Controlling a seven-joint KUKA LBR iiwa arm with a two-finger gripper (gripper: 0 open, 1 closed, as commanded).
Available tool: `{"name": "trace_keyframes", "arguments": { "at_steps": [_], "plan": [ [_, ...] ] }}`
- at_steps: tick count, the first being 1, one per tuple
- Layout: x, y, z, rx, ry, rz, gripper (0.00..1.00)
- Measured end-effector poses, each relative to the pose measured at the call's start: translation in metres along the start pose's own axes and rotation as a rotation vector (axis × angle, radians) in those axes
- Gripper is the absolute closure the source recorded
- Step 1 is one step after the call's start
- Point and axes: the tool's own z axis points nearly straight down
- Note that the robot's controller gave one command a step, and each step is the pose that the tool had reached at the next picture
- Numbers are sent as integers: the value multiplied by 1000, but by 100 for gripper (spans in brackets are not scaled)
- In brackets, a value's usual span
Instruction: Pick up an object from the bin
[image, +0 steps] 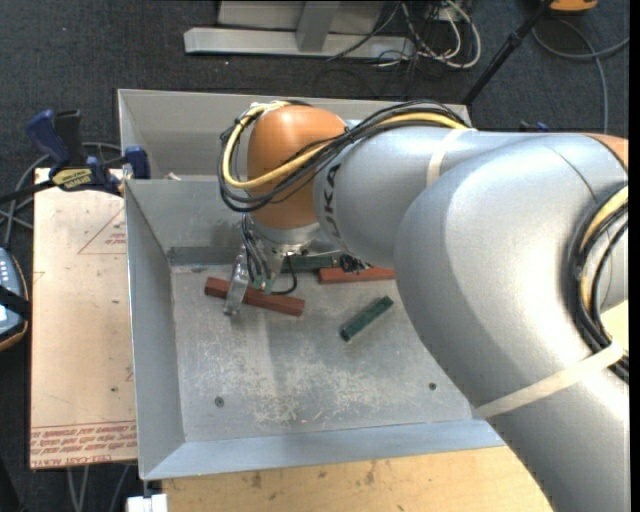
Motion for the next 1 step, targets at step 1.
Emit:
{"name": "trace_keyframes", "arguments": {
  "at_steps": [1],
  "plan": [
    [15, -8, -153, -3, -8, -63, 100]
  ]
}}
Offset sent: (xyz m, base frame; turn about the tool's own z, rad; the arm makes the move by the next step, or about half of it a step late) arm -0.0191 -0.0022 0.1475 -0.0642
